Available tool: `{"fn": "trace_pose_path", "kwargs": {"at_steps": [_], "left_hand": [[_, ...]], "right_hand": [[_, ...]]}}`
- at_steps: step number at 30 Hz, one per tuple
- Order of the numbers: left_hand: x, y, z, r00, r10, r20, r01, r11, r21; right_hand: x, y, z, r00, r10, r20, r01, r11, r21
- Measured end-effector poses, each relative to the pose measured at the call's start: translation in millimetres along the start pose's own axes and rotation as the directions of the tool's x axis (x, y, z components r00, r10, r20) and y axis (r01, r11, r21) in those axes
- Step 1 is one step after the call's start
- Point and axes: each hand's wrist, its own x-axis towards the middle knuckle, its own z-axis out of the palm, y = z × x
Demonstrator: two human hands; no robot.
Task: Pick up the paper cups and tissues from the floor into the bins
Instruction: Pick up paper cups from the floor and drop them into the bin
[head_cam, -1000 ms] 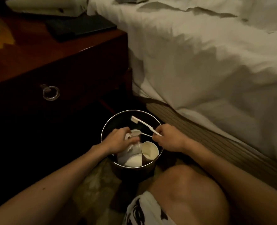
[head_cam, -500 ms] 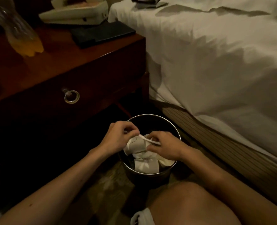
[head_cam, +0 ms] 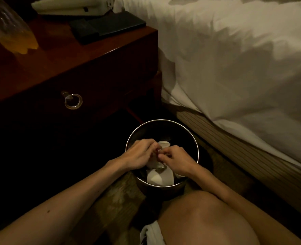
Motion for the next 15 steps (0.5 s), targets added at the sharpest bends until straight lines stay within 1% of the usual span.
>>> {"fn": "trace_pose_path", "kwargs": {"at_steps": [2, 3, 5, 6, 7, 8, 9, 10, 12, 14, 15], "left_hand": [[-1.4, -3.6, 7.1, 0.996, -0.008, 0.087, -0.002, 0.994, 0.114], [-2.3, -4.8, 7.1, 0.995, -0.017, 0.1, 0.001, 0.988, 0.154], [-2.6, -1.8, 0.5, 0.999, -0.019, 0.031, 0.013, 0.981, 0.195], [-1.7, 4.2, -4.9, 0.999, 0.004, -0.032, 0.001, 0.986, 0.168], [0.3, 14.9, -10.7, 0.994, 0.042, -0.096, -0.032, 0.994, 0.105], [2.7, 29.4, -15.8, 0.986, 0.087, -0.146, -0.082, 0.996, 0.04], [4.4, 48.2, -20.3, 0.976, 0.141, -0.165, -0.142, 0.99, 0.005], [6.2, 69.8, -23.3, 0.967, 0.207, -0.152, -0.209, 0.978, 0.001], [9.1, 119.7, -23.9, 0.934, 0.35, -0.064, -0.35, 0.937, 0.022], [10.4, 171.0, -15.7, 0.88, 0.472, 0.058, -0.475, 0.879, 0.048], [11.5, 200.1, -5.6, 0.839, 0.53, 0.124, -0.539, 0.839, 0.068]], "right_hand": [[-3.2, -2.2, 1.7, 1.0, -0.008, -0.005, 0.008, 0.999, -0.031], [-6.2, -6.3, 0.8, 0.999, -0.024, -0.028, 0.023, 0.999, -0.029], [-17.2, -15.4, -7.3, 0.995, -0.04, -0.094, 0.039, 0.999, -0.012], [-25.2, -18.3, -14.9, 0.99, -0.04, -0.133, 0.04, 0.999, -0.003], [-35.0, -20.0, -25.4, 0.984, -0.04, -0.174, 0.039, 0.999, -0.008], [-46.4, -20.3, -37.6, 0.976, -0.04, -0.213, 0.034, 0.999, -0.033], [-60.0, -19.9, -51.1, 0.967, -0.037, -0.25, 0.018, 0.997, -0.077], [-75.5, -18.6, -65.6, 0.958, -0.028, -0.284, -0.01, 0.991, -0.13], [-111.6, -14.1, -96.5, 0.946, 0.004, -0.325, -0.072, 0.977, -0.2], [-153.3, -8.4, -127.1, 0.949, 0.053, -0.311, -0.132, 0.961, -0.242], [-180.7, -4.8, -143.3, 0.945, 0.091, -0.313, -0.177, 0.95, -0.258]]}}
